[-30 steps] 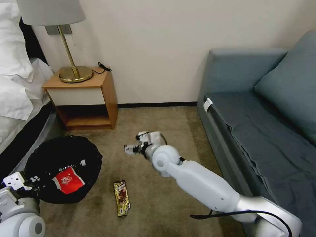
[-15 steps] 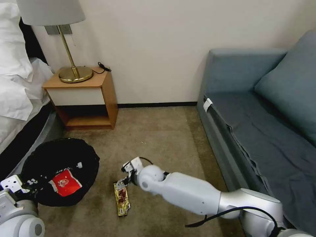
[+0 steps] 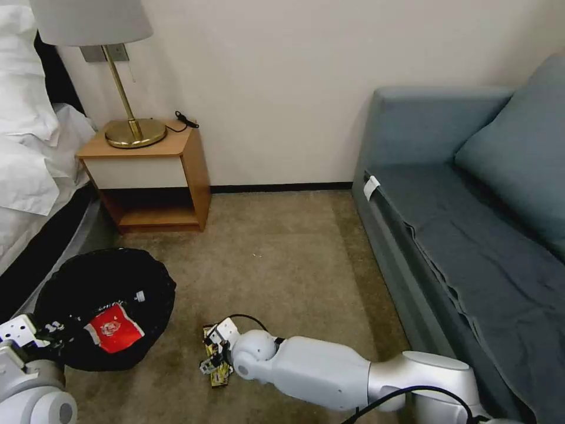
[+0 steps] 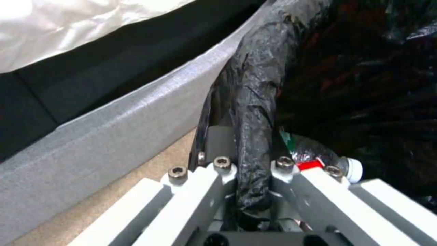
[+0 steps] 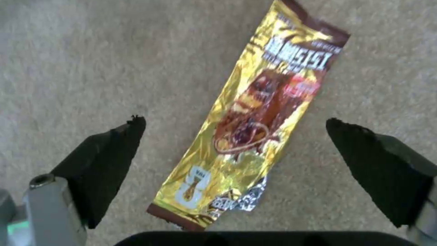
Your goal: Pick up the trash bin, then pick up the garbage on the floor and place it into the trash bin.
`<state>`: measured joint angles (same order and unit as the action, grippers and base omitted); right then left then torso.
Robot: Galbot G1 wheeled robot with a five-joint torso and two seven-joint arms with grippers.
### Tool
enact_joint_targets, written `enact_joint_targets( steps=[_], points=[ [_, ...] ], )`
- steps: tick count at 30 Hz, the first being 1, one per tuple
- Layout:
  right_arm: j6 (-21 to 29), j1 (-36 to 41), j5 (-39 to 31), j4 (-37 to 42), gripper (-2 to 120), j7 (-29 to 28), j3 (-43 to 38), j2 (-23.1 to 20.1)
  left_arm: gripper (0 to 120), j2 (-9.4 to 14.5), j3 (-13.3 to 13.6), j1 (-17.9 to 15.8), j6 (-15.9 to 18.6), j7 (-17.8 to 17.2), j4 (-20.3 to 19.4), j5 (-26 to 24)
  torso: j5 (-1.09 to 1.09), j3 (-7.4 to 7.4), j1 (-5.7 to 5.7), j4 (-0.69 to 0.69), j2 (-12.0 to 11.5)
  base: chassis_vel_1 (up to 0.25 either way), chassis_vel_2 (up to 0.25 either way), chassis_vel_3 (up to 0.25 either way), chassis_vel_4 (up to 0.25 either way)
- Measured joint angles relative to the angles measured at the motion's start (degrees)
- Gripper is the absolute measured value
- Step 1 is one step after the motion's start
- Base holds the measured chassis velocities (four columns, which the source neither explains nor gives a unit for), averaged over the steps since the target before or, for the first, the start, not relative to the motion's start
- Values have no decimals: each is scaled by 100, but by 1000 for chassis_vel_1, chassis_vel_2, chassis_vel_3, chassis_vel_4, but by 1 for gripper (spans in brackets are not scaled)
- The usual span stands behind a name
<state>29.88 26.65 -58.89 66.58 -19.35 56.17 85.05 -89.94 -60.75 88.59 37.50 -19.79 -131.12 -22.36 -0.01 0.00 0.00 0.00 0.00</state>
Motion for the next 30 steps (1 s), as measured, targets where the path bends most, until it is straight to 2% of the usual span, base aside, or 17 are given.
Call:
enact_joint_targets(
  steps=[15,30],
  points=[
    [-300,58,453,-745,100,314,237,200,2,16,-26,52,-24,4,-45,-7,1,0,0,0,0,0,0,0,0],
    [-445,27,618,-1073,100,466,256,241,2,20,-18,48,-25,5,-68,-5,0,0,0,0,0,0,0,0,0]
  ],
)
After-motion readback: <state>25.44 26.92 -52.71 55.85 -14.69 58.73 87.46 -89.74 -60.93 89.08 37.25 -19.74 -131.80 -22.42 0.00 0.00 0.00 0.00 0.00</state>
